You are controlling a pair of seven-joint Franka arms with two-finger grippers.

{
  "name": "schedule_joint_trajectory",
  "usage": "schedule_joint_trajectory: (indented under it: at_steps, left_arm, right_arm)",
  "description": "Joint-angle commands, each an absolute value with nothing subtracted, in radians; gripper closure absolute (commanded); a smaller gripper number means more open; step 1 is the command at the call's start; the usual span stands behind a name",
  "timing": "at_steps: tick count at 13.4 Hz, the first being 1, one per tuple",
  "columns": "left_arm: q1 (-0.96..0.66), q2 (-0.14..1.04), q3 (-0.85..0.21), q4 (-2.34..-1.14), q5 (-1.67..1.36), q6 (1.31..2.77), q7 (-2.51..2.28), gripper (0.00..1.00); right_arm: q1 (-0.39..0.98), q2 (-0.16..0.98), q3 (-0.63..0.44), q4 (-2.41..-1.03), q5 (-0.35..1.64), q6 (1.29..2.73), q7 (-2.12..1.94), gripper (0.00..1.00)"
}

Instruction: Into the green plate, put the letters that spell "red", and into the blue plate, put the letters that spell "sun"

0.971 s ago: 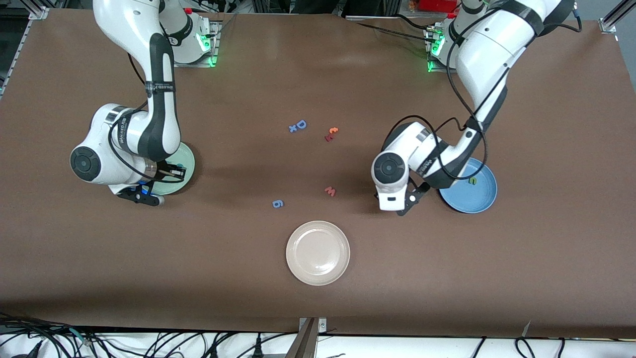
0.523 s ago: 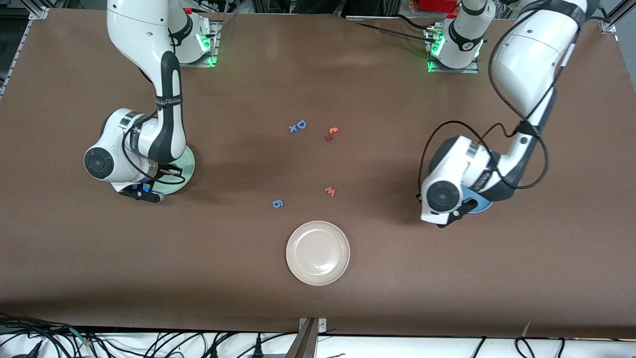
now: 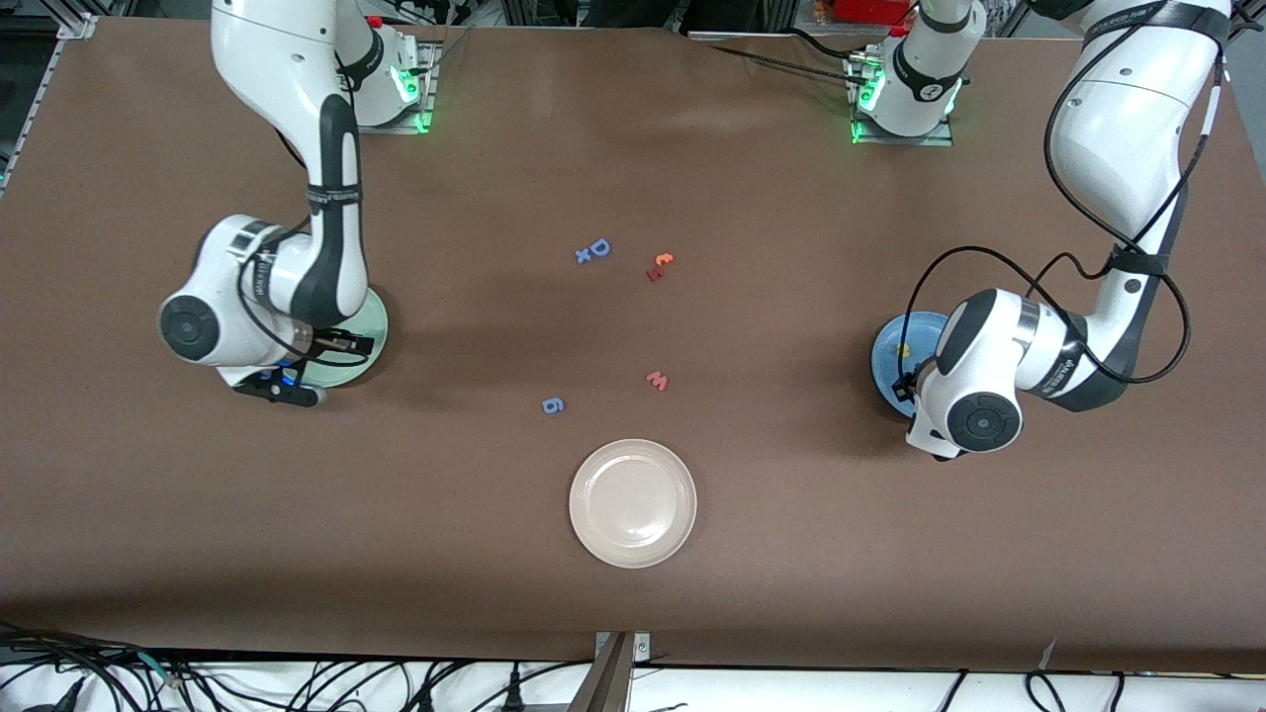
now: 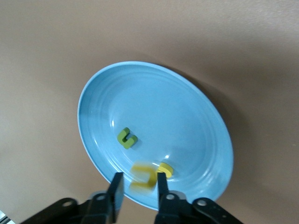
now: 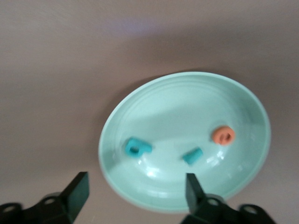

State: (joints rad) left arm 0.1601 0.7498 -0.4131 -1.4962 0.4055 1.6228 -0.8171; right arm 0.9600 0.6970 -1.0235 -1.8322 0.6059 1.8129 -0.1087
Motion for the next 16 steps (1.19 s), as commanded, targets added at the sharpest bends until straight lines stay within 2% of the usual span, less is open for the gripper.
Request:
schedule_joint_trajectory:
  at_steps: [1,4,10,14,16]
  left_arm:
    - [0.166,0.758,-0.413,-1.497,0.396,1.620,-0.778,0.00]
    - [0.166,0.753,-0.414,-1.496,0.426,1.620,-0.778,0.00]
    - [0.204,0.738,-0.417,-1.494,0.436,1.617,-0.772,0.00]
    - [0.244,0.684,-0.419,-1.496,0.431,1.606,-0.661,0.00]
    - [0.265,0.652,-0.414,-1.509,0.420,1.609,-0.542,0.00]
  right_arm:
    - [0.965,0.673,-1.124,-1.669,0.620,1.607,-0.115,0.02]
    - [0.960,0.673,-1.215,-1.504,0.653,1.438,-0.104,0.01]
    - [0.940,0.675,-1.301,-1.310,0.666,1.249,-0.058,0.02]
    - [0.864,0.673,-1.286,-1.256,0.690,1.197,-0.058,0.02]
    - [0.760,0.675,-1.209,-1.203,0.703,1.151,-0.057,0.02]
